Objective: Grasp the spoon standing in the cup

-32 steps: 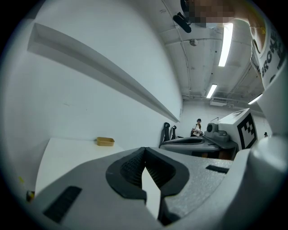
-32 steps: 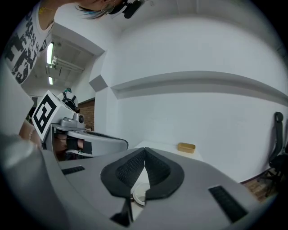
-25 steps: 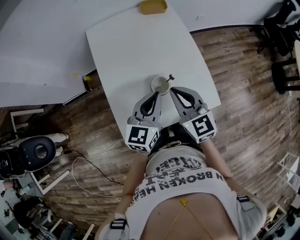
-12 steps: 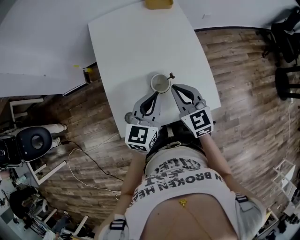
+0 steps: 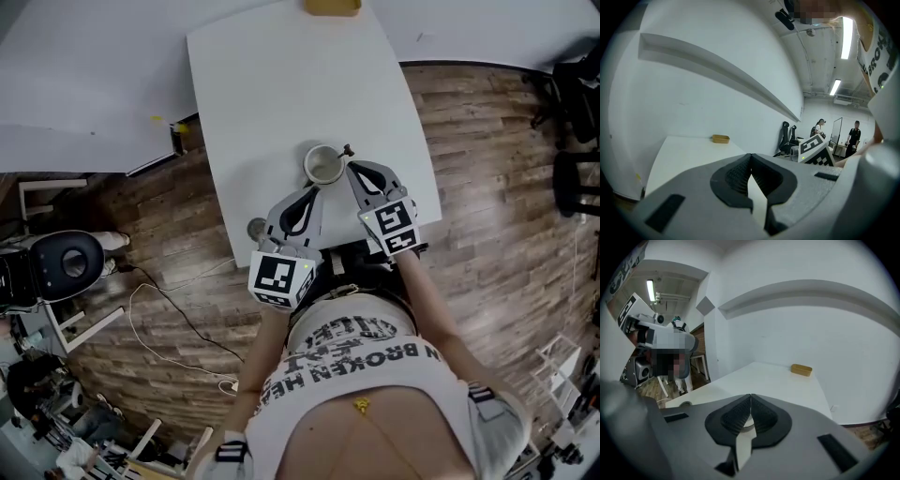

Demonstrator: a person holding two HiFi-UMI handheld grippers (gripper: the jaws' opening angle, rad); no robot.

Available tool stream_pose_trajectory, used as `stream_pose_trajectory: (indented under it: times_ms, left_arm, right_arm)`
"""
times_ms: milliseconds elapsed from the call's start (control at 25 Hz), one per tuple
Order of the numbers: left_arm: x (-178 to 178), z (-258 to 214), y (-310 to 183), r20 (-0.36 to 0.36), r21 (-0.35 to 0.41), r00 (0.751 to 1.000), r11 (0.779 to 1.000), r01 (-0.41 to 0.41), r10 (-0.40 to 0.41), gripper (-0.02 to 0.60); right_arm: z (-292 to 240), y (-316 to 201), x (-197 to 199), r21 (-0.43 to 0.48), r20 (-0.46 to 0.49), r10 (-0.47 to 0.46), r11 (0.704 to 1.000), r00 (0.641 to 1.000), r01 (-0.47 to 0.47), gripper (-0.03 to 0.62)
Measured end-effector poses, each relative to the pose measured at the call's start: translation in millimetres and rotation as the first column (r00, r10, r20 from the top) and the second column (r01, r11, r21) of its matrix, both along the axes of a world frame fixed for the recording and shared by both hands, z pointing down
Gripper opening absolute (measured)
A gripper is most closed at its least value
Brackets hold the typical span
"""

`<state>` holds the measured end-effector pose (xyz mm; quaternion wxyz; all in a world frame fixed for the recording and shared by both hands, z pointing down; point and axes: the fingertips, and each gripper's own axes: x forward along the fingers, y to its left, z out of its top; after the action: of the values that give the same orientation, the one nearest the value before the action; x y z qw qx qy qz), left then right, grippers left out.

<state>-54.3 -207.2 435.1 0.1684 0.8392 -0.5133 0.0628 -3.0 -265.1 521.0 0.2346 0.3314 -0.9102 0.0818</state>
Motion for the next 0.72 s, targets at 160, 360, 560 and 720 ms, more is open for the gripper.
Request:
stream_pose_trajectory:
  times_ms: [160, 360, 560, 720]
  left_arm:
    - [-6.0, 4.0, 2.2, 0.005, -0.012, 1.000, 1.000, 0.019, -0.019, -0.009]
    - [-12.3, 5.2, 6.1, 0.008, -0.019, 0.999, 0.999, 0.048, -0.048, -0.009]
    - [-22.1, 9.2, 6.8, 0.006, -0.027, 0.997, 0.996, 0.081, -0.081, -0.009]
    - [-30.5, 11.8, 10.2, 0.002, -0.037, 0.994, 0.993, 0.108, -0.108, -0.009]
  right_arm:
    - [15.5, -5.7, 0.6, -0.028, -0.016, 0.004, 1.000, 1.000, -0.004, 0.006]
    - [23.7, -15.9, 4.0, -0.054, -0.005, 0.028, 0.998, 1.000, -0.028, 0.008]
    - [30.9, -31.4, 6.2, -0.069, -0.001, 0.040, 0.997, 0.999, -0.040, 0.013]
    - [39.7, -39.9, 5.5, -0.121, 0.014, 0.049, 0.992, 0.999, -0.047, 0.115]
